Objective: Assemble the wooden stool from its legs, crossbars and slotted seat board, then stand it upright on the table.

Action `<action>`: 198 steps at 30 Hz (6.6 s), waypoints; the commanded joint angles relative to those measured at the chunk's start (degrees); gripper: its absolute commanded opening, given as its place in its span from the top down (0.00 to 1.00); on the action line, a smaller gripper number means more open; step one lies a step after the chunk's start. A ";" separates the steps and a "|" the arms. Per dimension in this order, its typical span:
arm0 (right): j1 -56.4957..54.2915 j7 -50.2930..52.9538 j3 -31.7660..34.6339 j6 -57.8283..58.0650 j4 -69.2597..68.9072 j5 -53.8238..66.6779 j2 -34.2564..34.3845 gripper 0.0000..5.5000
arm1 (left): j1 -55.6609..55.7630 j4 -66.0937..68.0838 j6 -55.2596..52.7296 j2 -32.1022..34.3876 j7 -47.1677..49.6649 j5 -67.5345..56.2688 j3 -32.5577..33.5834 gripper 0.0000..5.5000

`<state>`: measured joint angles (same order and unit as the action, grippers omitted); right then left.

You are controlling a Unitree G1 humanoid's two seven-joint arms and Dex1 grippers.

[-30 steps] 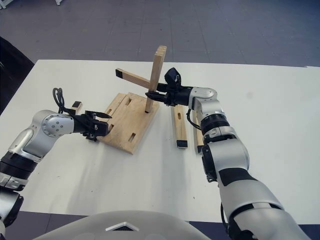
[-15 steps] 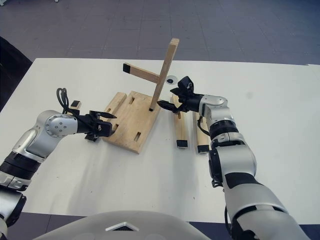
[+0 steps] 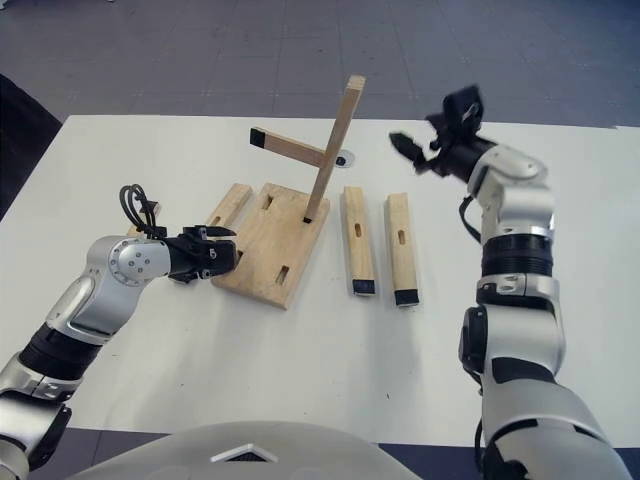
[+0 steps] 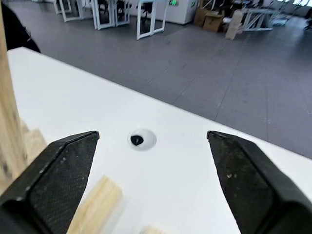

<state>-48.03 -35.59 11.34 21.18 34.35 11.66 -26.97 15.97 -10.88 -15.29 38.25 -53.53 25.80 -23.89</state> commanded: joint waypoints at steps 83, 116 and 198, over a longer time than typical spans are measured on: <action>-22.26 17.16 6.46 11.55 -7.63 16.27 6.25 0.27 | -0.20 4.88 -20.20 -9.91 13.03 2.70 -1.49 0.50; 14.43 -3.84 -34.84 12.81 -17.05 -4.93 1.02 0.27 | 4.40 -3.75 -28.00 -6.54 8.60 -6.12 0.89 0.50; 64.02 25.93 -6.75 8.14 -51.16 -10.86 12.65 0.53 | -8.15 -1.09 -12.69 -7.32 13.78 -18.32 7.61 0.50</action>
<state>15.89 -10.43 3.89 27.69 -18.69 1.10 -14.55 4.82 -11.81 -27.12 33.10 -39.65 8.05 -14.80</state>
